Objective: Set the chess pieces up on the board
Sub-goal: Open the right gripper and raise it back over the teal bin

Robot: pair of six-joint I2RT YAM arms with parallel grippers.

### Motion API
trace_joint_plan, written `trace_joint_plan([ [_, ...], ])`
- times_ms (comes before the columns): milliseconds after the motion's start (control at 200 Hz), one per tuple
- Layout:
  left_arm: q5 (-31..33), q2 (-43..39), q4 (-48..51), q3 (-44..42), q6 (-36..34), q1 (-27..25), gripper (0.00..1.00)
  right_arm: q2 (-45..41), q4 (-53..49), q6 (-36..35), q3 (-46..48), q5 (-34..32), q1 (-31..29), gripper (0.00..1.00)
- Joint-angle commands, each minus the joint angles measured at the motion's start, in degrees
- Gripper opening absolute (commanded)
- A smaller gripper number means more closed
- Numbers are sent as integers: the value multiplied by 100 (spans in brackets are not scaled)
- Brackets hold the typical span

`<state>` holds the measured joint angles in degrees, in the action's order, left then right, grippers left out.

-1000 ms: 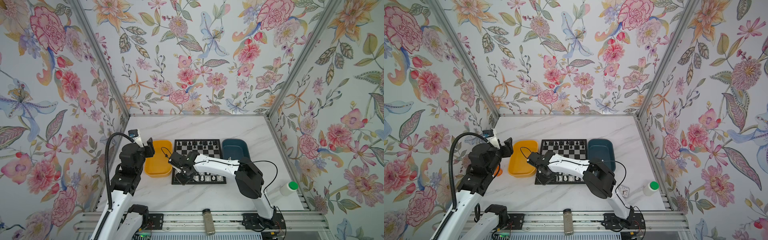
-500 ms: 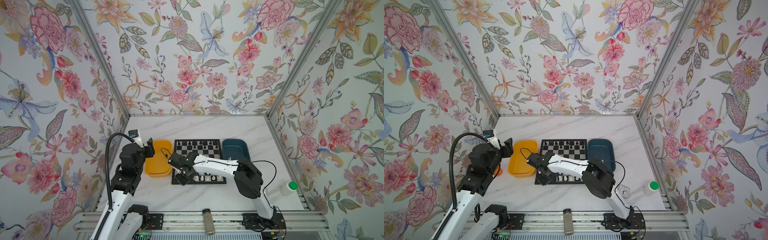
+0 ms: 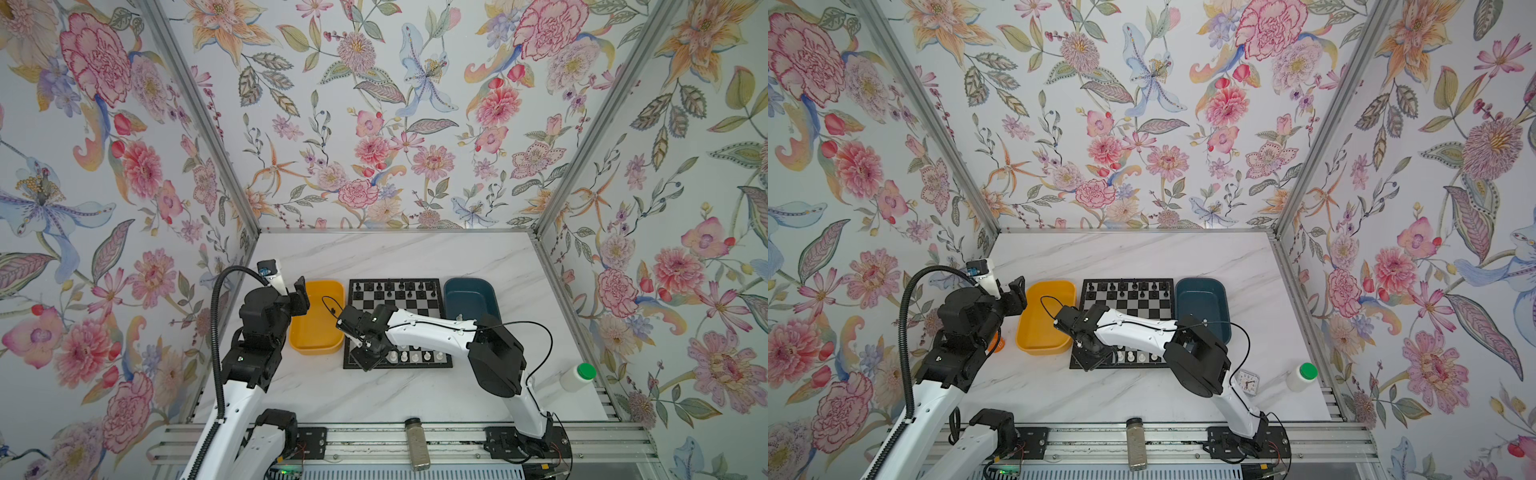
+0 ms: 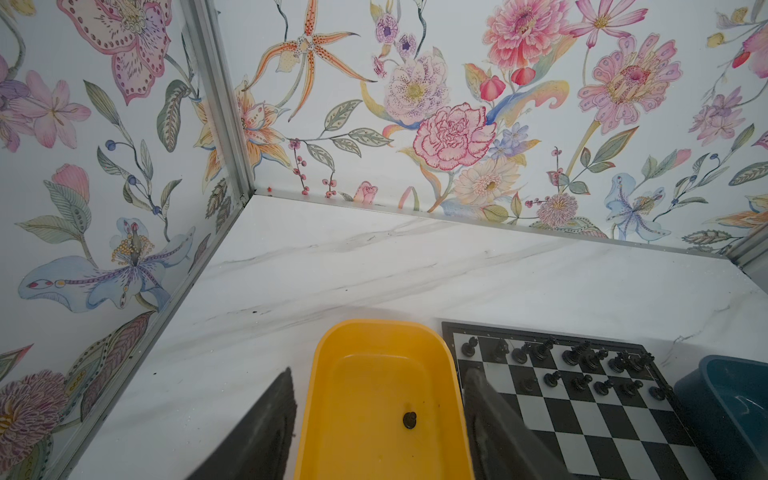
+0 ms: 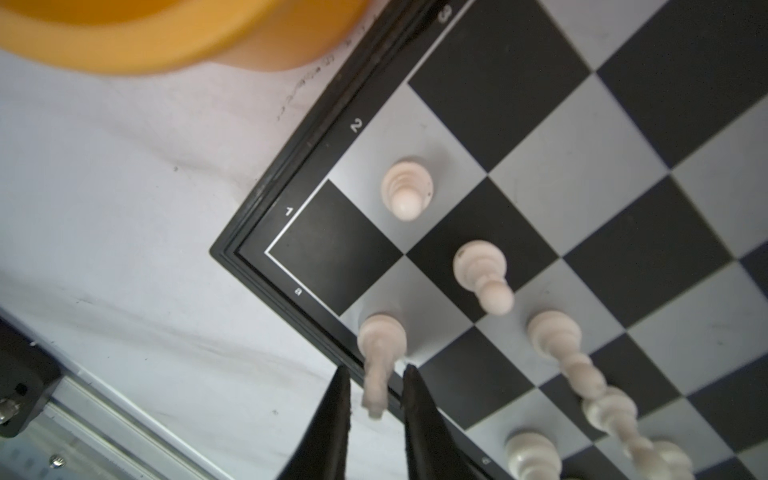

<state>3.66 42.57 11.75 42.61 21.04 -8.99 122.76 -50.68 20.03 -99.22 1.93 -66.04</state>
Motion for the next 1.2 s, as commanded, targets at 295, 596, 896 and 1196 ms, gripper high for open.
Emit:
trace_joint_plan([
  [295, 3, -70, -87, -73, -40, 30, 66, -500, -56, 239, 363, -196, -76, 27],
  [596, 27, -68, -94, -85, -34, 29, 65, -1137, -123, 359, 494, -394, -96, 28],
  [896, -227, -17, -248, -135, -71, 29, 65, -2122, -162, 226, 1084, -839, 595, 29],
  [1196, -847, 268, -487, -149, -192, 29, 66, -3089, -188, -238, 1796, -1234, 2198, 30],
])
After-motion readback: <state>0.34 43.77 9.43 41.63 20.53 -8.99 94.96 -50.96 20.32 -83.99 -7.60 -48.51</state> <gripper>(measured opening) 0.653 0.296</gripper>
